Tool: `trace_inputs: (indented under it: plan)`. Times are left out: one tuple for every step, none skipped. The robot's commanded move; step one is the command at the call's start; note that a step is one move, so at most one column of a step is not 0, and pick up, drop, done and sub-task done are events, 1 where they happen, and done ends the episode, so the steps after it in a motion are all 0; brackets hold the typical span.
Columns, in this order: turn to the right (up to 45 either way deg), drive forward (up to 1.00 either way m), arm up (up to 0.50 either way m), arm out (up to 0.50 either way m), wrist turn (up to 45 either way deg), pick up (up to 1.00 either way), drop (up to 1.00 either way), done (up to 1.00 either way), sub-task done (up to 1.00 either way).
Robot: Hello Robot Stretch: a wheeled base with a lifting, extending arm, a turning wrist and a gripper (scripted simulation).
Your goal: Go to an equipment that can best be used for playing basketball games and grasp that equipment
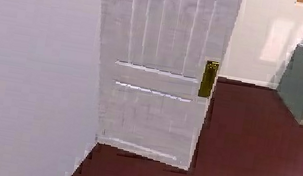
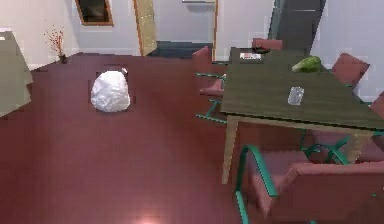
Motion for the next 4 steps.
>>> trace_inputs:
  plan:
    - [39.0,0.00,0.00,0.00,0.0,0.00,0.00,0.00,0.00]
    - [0.0,1.00,0.00,0.00,0.0,0.00,0.00,0.00,0.00]
    - [0.0,0.25,0.00,0.00,0.0,0.00,0.00,0.00,0.00]
    - [-27.0,0.00,0.00,0.00,0.0,0.00,0.00,0.00,0.00]
